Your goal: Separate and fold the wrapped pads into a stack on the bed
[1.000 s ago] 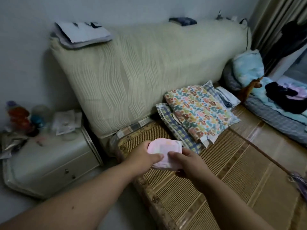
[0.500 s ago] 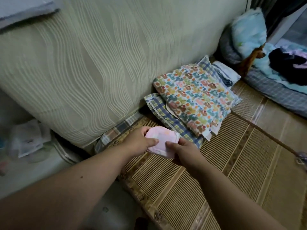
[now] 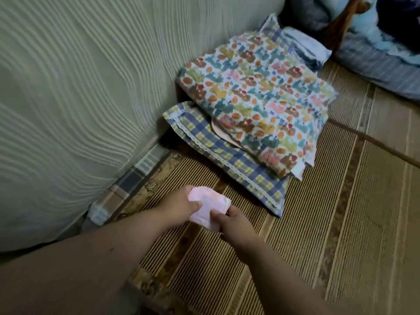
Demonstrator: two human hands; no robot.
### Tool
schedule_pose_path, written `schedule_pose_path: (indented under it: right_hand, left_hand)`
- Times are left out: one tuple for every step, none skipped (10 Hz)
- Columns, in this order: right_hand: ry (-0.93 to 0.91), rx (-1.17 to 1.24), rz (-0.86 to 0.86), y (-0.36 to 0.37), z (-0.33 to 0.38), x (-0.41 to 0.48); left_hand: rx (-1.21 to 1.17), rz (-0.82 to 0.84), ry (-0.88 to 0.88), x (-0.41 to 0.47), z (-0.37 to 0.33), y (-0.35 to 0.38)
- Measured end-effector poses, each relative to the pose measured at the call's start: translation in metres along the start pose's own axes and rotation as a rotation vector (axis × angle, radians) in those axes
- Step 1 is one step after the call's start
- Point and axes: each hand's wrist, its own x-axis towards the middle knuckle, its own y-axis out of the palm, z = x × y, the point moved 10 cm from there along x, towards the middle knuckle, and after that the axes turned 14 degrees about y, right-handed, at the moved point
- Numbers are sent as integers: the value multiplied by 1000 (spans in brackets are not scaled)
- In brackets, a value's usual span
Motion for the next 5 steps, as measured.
schedule_pose_path:
  right_hand:
    - [37,81,0,6,-22,47]
    - [101,123,-10,12,-49,84]
    - [87,99,-102,12,-61,107]
    - [50,-1,-222,5,-59,117]
    - [38,-27,-222,5,-56,108]
  left_hand:
    - [6,32,-17,28,40,14]
    - [57,108,-29,47,76,33]
    - [97,135,-41,59,100,44]
    - [110,121,-58,71,113,45]
    - [266,134,-11,67,102,41]
